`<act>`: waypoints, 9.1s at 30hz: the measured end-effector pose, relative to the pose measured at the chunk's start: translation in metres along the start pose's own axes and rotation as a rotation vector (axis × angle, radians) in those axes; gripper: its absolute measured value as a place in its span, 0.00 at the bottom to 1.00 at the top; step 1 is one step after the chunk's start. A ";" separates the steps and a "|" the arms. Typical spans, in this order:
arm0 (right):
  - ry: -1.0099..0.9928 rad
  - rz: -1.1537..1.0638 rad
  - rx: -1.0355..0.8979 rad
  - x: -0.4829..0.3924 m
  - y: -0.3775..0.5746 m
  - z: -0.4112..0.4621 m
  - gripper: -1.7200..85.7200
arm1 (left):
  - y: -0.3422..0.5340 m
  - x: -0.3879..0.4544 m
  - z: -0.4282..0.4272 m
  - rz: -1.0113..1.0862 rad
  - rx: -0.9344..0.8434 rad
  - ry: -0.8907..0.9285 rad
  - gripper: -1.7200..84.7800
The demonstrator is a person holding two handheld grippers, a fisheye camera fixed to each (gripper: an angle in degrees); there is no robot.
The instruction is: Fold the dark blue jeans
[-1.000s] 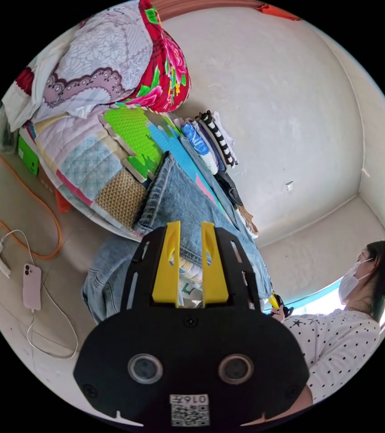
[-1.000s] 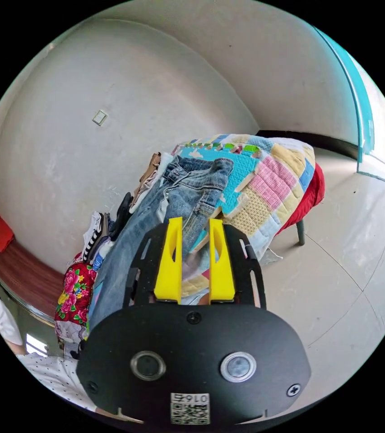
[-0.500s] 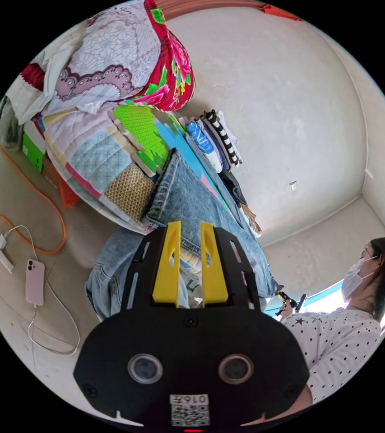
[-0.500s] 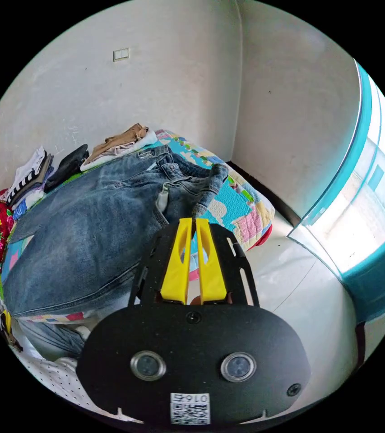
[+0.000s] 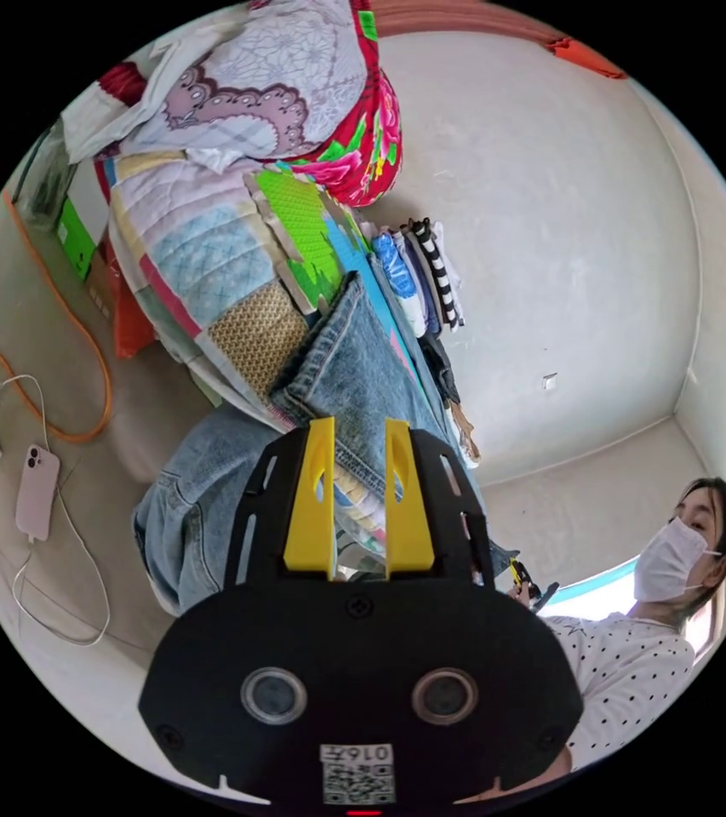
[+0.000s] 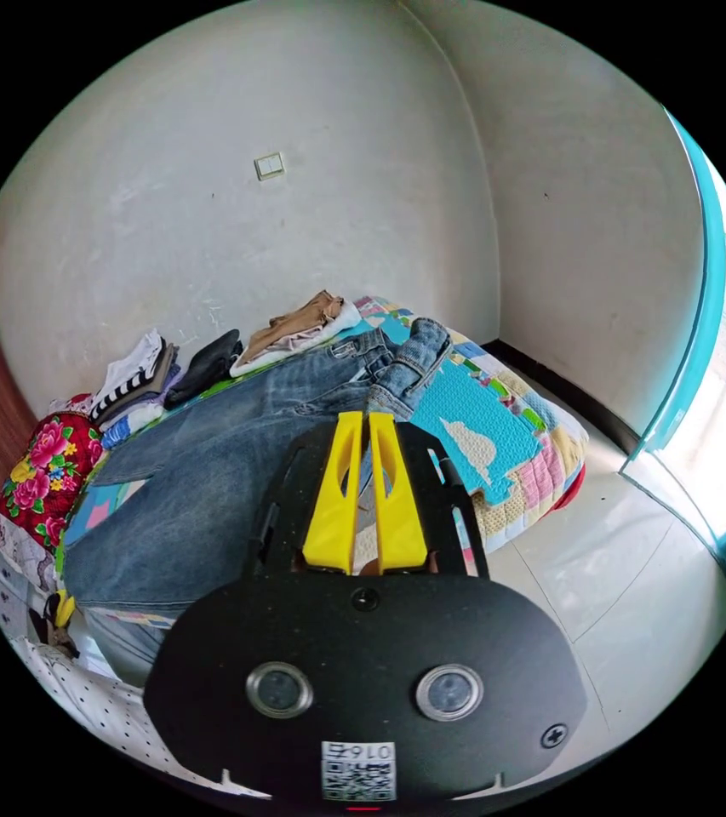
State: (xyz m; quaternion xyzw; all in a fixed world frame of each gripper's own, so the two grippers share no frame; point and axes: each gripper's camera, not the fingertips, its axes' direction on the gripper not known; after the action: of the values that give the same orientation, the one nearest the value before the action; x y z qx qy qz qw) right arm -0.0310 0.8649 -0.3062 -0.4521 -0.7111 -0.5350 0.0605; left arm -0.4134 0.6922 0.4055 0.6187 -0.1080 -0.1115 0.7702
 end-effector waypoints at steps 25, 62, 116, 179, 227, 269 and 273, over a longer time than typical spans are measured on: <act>-0.051 0.065 0.004 0.092 0.000 0.001 0.02 | -0.064 0.054 -0.014 0.153 0.000 -0.053 0.01; -0.447 0.060 0.043 0.173 -0.145 0.072 0.03 | -0.482 0.346 0.209 0.520 -0.125 -0.185 0.02; -0.099 0.017 -0.248 0.144 -0.228 0.102 0.09 | -0.463 0.218 0.259 0.361 -0.150 -0.413 0.01; -0.998 -1.130 -0.555 -0.878 -0.878 0.075 0.16 | -0.178 0.303 0.195 0.732 0.183 -0.369 0.02; -1.281 -1.335 -0.177 -0.846 -1.153 -0.196 0.05 | -0.274 0.079 0.130 0.318 0.073 0.144 0.17; -0.589 -1.613 -0.537 -1.085 -0.913 -0.204 0.05 | -0.306 0.074 0.116 0.101 -0.016 -0.085 0.01; -0.497 -1.623 -0.560 -1.089 -0.858 -0.193 0.06 | -0.308 0.078 0.122 0.012 -0.001 -0.073 0.01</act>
State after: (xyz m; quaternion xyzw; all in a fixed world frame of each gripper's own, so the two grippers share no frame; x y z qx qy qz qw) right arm -0.0798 0.0618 -1.4514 0.0892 -0.6480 -0.4537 -0.6052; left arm -0.3880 0.4903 0.1325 0.6130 -0.1395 -0.1295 0.7668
